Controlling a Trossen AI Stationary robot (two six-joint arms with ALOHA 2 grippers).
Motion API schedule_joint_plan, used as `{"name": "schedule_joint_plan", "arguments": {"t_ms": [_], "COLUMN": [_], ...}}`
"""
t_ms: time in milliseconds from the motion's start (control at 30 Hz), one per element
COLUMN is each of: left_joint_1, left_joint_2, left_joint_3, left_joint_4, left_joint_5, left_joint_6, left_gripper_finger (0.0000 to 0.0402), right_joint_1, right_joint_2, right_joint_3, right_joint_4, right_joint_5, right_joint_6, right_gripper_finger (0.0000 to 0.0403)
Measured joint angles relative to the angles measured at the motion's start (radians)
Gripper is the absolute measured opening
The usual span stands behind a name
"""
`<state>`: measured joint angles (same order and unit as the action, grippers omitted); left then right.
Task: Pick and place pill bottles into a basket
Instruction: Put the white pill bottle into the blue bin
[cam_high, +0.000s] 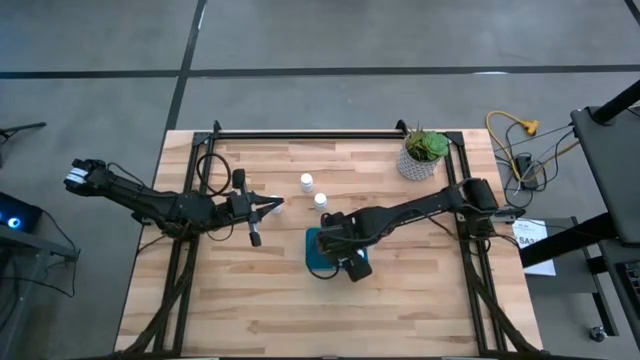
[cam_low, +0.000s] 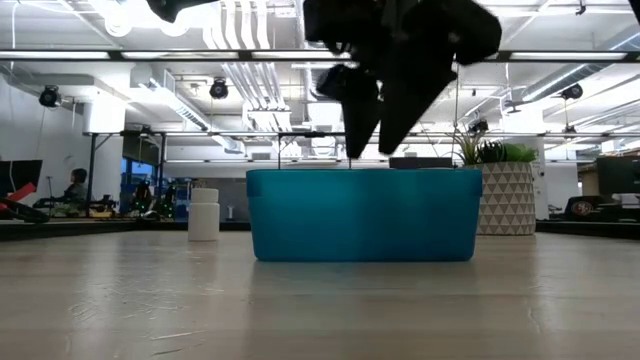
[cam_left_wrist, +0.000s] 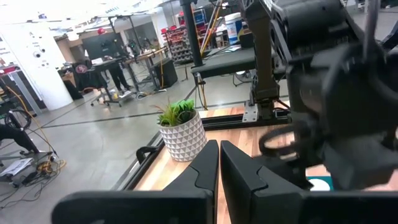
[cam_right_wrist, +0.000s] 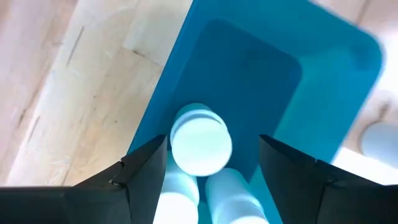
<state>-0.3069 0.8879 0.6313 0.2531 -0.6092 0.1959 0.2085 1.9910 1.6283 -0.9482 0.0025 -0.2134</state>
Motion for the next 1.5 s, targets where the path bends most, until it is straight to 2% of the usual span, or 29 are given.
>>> {"name": "schedule_joint_plan", "arguments": {"t_ms": [200,467,767,1033,1200,1333,1500], "left_joint_1": [0.000,-0.001,-0.002,-0.002,-0.004,-0.004,-0.004], "left_joint_2": [0.000,0.000,-0.076,-0.189,-0.209,-0.198,-0.187], "left_joint_3": [0.000,0.000,-0.001,-0.001,-0.001,-0.001,-0.001], "left_joint_4": [-0.001,-0.084,-0.262,-0.487,-0.497,-0.498,-0.467], "left_joint_5": [0.000,0.000,0.000,0.007,0.038,0.054,0.052], "left_joint_6": [0.000,-0.034,-0.123,-0.352,-0.372,-0.340,-0.295], "left_gripper_finger": [0.0000,0.0000,0.0000,0.0000,0.0000,0.0000,0.0000], "right_joint_1": [0.000,0.003,0.045,0.082,0.089,0.088,0.086], "right_joint_2": [-0.082,-0.126,-0.126,-0.126,-0.131,-0.181,-0.343], "right_joint_3": [0.000,-0.001,-0.025,-0.029,-0.070,-0.168,-0.369], "right_joint_4": [0.004,0.066,0.207,0.277,0.296,0.394,0.664], "right_joint_5": [0.000,0.004,0.114,0.337,0.425,0.446,0.445], "right_joint_6": [0.026,0.220,0.214,0.219,0.224,0.201,0.123], "right_gripper_finger": [0.0237,0.0235,0.0212,0.0145,0.0093,0.0057,0.0025]}}
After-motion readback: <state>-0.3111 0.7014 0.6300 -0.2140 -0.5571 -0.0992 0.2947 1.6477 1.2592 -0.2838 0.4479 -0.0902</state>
